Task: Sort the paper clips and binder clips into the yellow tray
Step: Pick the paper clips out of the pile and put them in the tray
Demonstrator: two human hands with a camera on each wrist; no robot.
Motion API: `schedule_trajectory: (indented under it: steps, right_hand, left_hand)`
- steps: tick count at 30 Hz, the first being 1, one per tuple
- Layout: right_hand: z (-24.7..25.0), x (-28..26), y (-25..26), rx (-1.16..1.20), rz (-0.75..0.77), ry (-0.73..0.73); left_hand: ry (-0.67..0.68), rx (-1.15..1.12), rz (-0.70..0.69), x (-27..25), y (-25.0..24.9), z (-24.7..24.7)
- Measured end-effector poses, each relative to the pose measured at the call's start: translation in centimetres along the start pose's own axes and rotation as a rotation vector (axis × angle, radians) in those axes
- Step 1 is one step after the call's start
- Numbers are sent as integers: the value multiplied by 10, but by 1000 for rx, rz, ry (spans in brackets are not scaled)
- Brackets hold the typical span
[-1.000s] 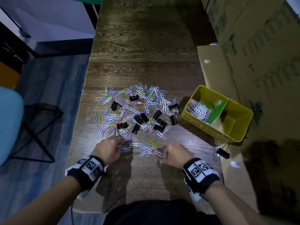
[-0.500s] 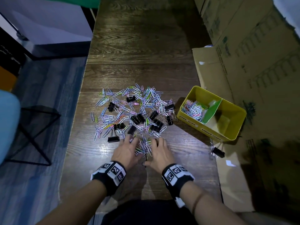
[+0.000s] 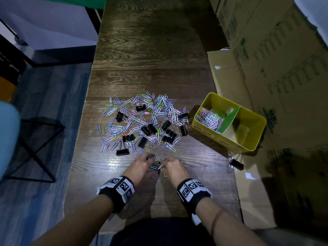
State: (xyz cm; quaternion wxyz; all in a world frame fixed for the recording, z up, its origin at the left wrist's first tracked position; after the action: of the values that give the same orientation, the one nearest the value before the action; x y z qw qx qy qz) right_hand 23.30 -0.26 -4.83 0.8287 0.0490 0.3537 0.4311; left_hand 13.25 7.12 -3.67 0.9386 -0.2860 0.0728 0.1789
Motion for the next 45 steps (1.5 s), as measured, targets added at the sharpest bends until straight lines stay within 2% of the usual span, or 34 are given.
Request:
schedule_trajectory:
  steps: [6, 13, 16, 19, 22, 24, 26, 29, 31, 37, 40, 45]
  right_hand:
    - [9, 7, -11, 212, -52, 57]
    - [8, 13, -30, 466, -219, 106]
    - [10, 14, -34, 612, -268, 113]
    - [13, 11, -38, 805, -310, 119]
    - [27, 4, -43, 971, -326, 66]
    - [38, -1, -48, 1075, -336, 52]
    - [54, -7, -50, 1186, -332, 29]
    - [92, -22, -55, 1287, -298, -69]
    - [122, -29, -59, 1308, -272, -140]
    - [192, -24, -81, 1319, -269, -386]
    - [221, -10, -95, 1217, -299, -488]
    - [235, 34, -121, 938, -405, -494]
  left_hand:
    - [125, 79, -65, 2, 3, -7]
    - [191, 97, -152, 12, -14, 3]
    - [167, 25, -159, 14, -14, 11]
    - [105, -129, -37, 15, 2, 17]
    - [80, -447, 175, 14, 24, 18]
    - [69, -651, 243, 16, 30, 25]
    - [66, -793, 256, 24, 25, 39]
    - [121, -906, 186, 48, 1, 71]
    - [115, -963, 132, 73, -21, 95]
    - [-48, -1038, 5, 165, -88, 134]
    - [-89, -911, 59, 199, -101, 127]
    - [-14, -576, 92, 227, -102, 101]
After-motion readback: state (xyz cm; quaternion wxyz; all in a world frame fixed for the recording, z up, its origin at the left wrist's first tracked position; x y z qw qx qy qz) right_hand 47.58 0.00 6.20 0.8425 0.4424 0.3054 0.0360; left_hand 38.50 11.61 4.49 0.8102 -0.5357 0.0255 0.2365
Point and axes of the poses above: each hand's wrist, its own x-axis towards the middle knuckle, its own z-axis out of the back of the hand, y = z × x, the point moved 6 cm from there along x, towards the middle knuckle, and after that the axes turned 13 degrees about -z, right-handed, at the moved point
